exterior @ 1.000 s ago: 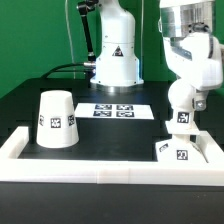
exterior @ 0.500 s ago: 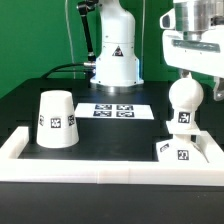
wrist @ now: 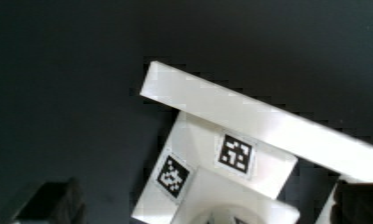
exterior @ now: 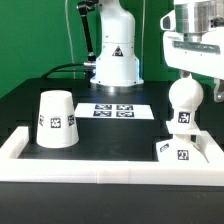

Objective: Assemble lamp

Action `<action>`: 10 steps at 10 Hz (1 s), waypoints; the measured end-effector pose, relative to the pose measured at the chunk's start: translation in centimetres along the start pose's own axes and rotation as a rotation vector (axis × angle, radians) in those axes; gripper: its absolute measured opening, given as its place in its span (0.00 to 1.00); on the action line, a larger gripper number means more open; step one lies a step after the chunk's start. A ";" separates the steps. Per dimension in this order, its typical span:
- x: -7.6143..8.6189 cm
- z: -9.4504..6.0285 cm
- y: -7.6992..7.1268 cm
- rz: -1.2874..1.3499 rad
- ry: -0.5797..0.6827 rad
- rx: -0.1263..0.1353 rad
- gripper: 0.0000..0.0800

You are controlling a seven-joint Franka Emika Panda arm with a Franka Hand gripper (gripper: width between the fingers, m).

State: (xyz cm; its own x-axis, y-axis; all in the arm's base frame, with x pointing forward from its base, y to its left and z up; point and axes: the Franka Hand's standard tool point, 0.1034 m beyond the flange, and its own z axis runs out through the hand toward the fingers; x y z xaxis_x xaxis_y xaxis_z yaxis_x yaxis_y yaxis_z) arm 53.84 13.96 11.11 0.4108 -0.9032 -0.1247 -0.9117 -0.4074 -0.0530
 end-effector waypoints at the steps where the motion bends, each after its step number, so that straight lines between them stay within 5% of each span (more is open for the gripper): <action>1: -0.9 0.2 0.4 -0.121 0.020 -0.040 0.87; 3: -1.8 0.4 1.6 -0.352 0.034 -0.100 0.87; 5: -0.4 0.7 3.6 -0.449 0.037 -0.109 0.87; 8: 5.3 1.3 6.6 -0.551 0.049 -0.100 0.87; 10: 6.2 1.2 6.9 -0.554 0.043 -0.095 0.87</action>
Offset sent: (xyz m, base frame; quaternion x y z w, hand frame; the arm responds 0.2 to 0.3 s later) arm -0.0399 -0.0356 -0.0008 -0.0461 0.0459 -0.2066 0.9763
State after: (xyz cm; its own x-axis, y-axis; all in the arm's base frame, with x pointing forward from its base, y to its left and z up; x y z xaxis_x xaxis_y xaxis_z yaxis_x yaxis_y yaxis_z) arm 50.14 5.67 8.79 0.8294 -0.5551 -0.0630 -0.5566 -0.8307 -0.0091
